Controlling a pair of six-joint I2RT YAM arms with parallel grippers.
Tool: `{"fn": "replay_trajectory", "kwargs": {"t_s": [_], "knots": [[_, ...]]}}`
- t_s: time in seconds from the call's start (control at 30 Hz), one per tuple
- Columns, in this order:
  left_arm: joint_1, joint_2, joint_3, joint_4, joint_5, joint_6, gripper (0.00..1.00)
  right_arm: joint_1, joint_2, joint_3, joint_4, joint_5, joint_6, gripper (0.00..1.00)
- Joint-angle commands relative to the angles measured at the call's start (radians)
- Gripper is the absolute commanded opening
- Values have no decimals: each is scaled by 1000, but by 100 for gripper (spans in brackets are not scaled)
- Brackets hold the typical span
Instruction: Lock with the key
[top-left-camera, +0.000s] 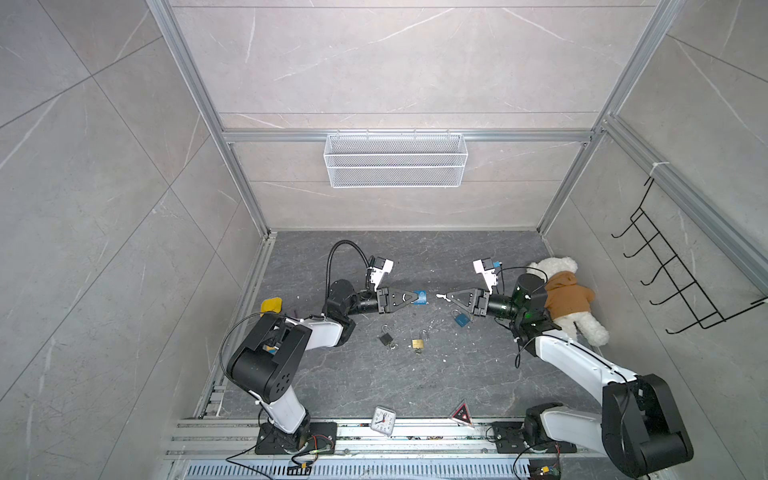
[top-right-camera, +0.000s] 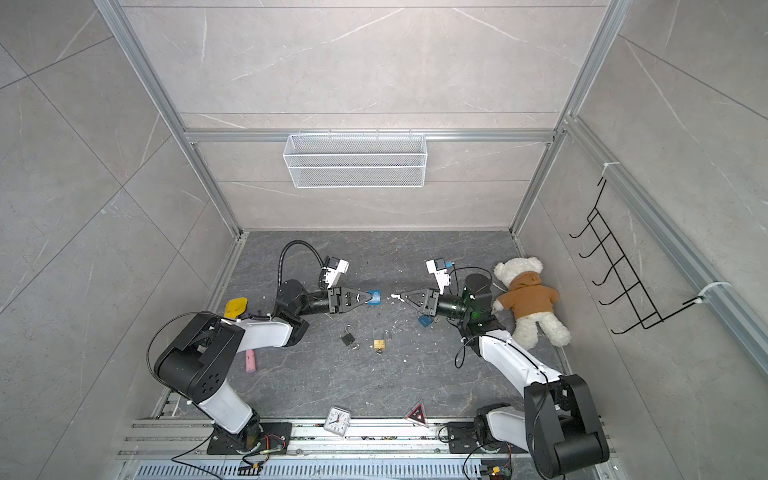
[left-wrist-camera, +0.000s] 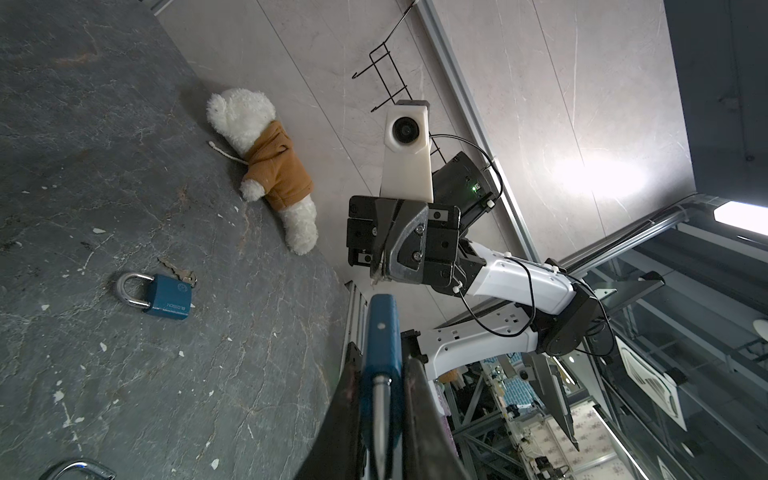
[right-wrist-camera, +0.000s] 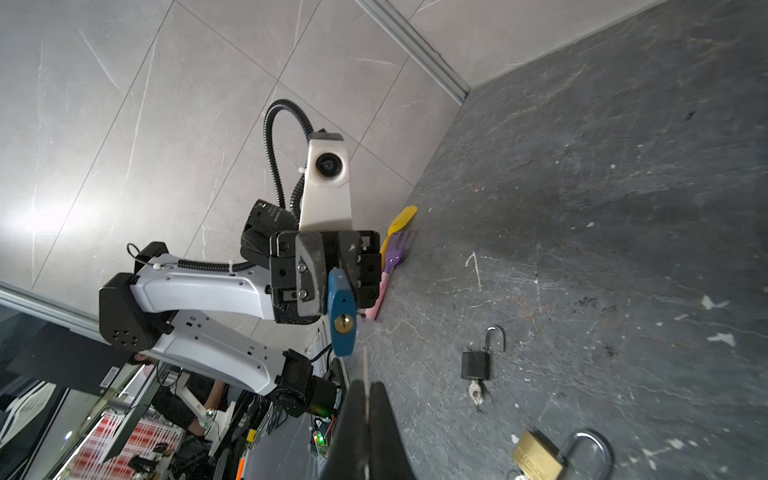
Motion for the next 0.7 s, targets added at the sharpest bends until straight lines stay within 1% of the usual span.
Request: {"fn": "replay_trajectory", "kwargs": {"t_s": [0.0,0.07,0.2,0.23,0.3,0.37,0.4,0.47,0.53,0.67], "knots": [[-22,-11,47,-132,-7,122,0,-31,-32,-10,-132,81,-46,0],[-59,-10,87,-313,-10,233,0,-47,-35,-16,-167,122,-55,0],[-162,6,219,-813,-68,563,0,-56,-15,-7,-250,182,-67,0],[-182,24,256,-906,-85,617,0,-57,-11,-3,-284,204,-69,0],[-201,72,316,-1016,-82,671,0,-56,-1,11,-376,249,-89,0],[-206,129,364,-1070,-52,692,0,-57,-16,-2,-416,307,-114,0],[-211,163,395,-1109,-32,711,0,-57,-29,-12,-440,347,-123,0],[-224,215,454,-1198,-6,764,0,-57,-41,-23,-477,388,-146,0],[-249,260,515,-1304,-16,830,0,-57,-49,-45,-479,404,-151,0],[-273,337,601,-1434,-33,891,0,-56,-68,-116,-431,447,-118,0]]}}
